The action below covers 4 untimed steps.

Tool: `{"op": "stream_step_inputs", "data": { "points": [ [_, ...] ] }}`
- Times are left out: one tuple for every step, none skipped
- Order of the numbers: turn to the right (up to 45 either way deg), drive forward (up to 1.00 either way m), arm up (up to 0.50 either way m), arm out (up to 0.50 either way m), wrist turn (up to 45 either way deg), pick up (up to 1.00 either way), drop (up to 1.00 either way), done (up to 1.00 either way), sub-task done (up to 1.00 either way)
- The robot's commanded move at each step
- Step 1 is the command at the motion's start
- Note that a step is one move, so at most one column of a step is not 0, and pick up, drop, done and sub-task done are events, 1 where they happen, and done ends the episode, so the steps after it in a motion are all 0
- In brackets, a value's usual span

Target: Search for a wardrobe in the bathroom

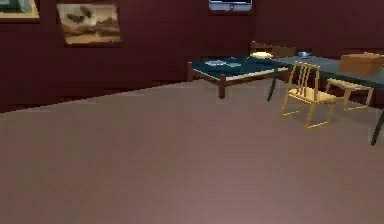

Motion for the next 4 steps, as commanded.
{"op": "stream_step_inputs", "data": {
  "points": [
    [-45.0, 0.0, 0.0, 0.0, 0.0, 0.0, 0.0, 0.0, 0.0],
    [0.0, 1.0, 0.0, 0.0, 0.0, 0.0, 0.0, 0.0, 0.0],
    [0.0, 1.0, 0.0, 0.0, 0.0, 0.0, 0.0, 0.0, 0.0],
    [-3.0, 0.0, 0.0, 0.0, 0.0, 0.0, 0.0, 0.0, 0.0]
  ]
}}
